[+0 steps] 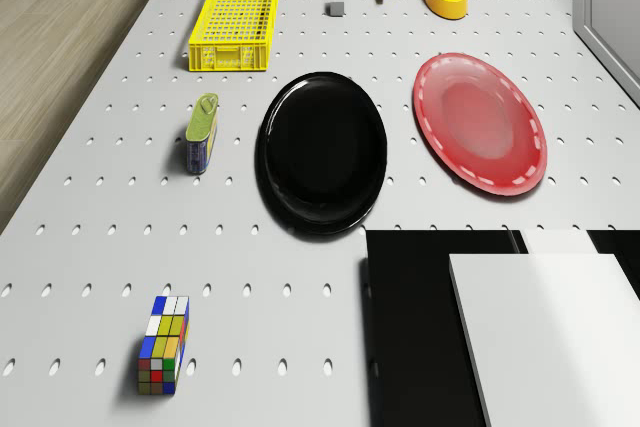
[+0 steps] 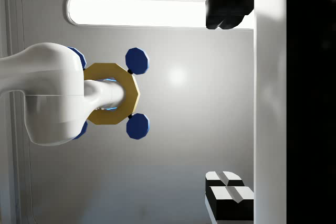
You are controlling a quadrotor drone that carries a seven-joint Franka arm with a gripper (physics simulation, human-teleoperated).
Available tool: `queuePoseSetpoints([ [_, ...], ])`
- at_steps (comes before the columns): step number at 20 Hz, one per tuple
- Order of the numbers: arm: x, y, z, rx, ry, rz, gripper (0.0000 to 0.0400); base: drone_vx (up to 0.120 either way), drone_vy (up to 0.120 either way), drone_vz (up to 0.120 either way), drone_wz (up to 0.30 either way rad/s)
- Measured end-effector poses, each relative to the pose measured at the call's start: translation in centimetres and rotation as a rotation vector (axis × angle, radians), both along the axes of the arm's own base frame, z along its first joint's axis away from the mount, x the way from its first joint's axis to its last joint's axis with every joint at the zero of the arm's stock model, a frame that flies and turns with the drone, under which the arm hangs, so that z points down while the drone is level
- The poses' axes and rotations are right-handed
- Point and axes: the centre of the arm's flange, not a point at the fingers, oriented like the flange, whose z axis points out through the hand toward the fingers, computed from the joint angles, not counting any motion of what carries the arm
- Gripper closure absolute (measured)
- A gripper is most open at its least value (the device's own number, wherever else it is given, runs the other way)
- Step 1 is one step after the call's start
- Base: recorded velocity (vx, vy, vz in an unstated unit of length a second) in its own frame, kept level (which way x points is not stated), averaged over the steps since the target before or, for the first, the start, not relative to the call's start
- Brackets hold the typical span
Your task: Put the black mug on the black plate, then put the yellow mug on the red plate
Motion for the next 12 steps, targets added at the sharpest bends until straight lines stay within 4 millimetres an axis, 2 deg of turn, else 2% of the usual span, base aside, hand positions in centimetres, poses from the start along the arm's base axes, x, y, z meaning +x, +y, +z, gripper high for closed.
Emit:
queuePoseSetpoints([
  [7,0.0,1.1,-0.1,-0.107,-0.005,-0.003,0.0000,0.120,0.000,0.000,0.000],
  [12,-0.1,3.0,-0.6,-0.309,-0.009,-0.008,0.0000,0.120,0.000,0.000,0.000],
])
